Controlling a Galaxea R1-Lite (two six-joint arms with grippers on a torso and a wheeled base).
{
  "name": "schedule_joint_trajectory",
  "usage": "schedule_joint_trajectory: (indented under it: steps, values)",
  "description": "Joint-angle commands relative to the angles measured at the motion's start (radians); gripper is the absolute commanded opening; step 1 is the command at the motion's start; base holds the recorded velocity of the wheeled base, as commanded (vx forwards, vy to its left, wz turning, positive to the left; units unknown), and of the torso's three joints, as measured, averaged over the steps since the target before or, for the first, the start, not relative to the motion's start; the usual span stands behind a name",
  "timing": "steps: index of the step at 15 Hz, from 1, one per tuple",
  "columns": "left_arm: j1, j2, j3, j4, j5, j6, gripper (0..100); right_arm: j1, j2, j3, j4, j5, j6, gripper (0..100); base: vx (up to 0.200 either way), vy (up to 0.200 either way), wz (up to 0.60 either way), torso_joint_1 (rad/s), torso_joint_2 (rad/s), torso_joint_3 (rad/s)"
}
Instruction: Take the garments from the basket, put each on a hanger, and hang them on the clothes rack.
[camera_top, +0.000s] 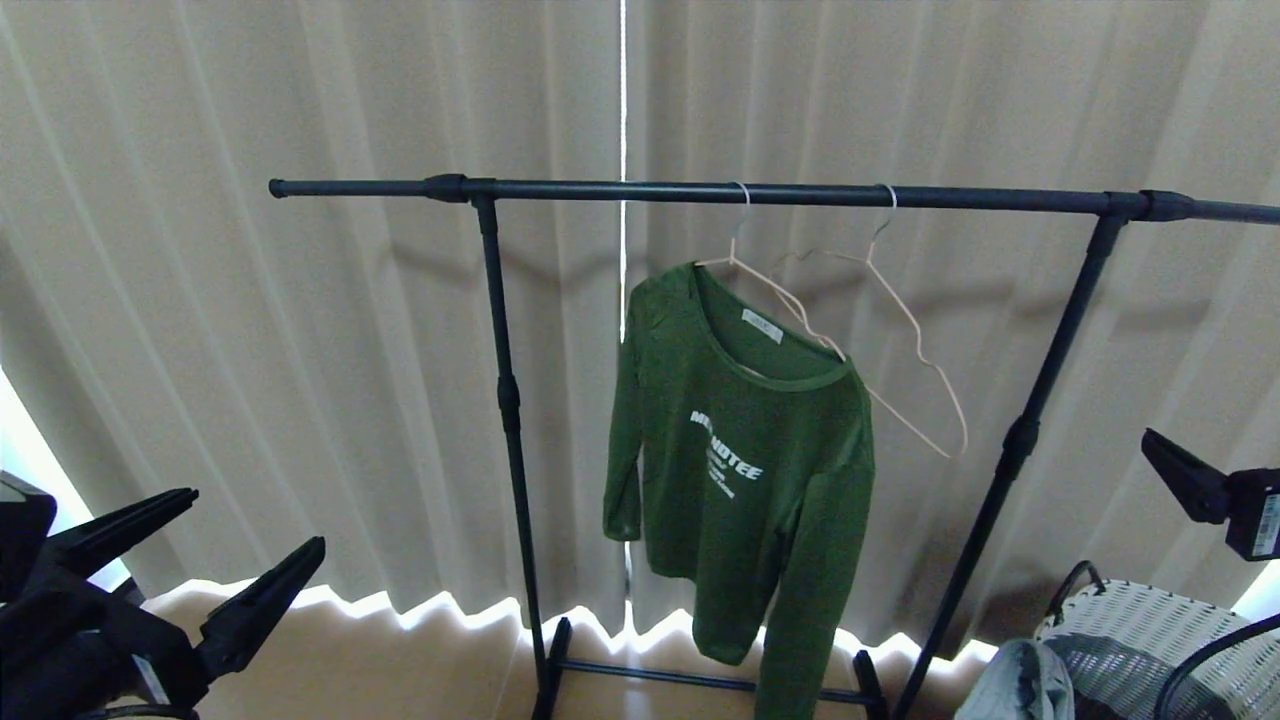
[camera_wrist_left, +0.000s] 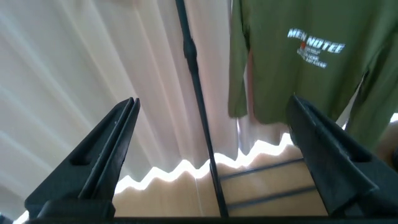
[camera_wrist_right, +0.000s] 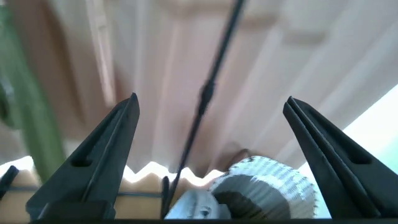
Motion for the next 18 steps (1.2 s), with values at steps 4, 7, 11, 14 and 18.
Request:
schedule_joint_trajectory:
  steps: [4,7,11,14,18]
  values:
    - [0.000,-0.043,0.028,0.002,0.000,0.000,100,-0.016,-0.119,0.139,0.001,0.032,0.002,100,0.000,0.000,0.00,0.000,0.00,0.000]
    - [0.000,-0.043,0.035,0.002,0.001,0.002,100,-0.016,-0.131,0.184,-0.001,0.035,0.039,100,0.000,0.000,0.00,0.000,0.00,0.000]
    - [0.029,-0.069,0.042,0.002,0.000,0.000,100,-0.016,-0.197,0.322,0.002,0.038,0.034,100,0.000,0.000,0.00,0.000,0.00,0.000]
    - [0.048,-0.039,0.038,0.002,0.000,0.000,100,-0.014,-0.219,0.336,0.013,0.051,0.031,100,0.000,0.000,0.00,0.000,0.00,0.000]
    - [0.045,-0.030,0.042,0.002,0.000,0.002,100,-0.014,-0.208,0.345,0.033,0.051,0.022,100,0.000,0.000,0.00,-0.103,0.24,0.142]
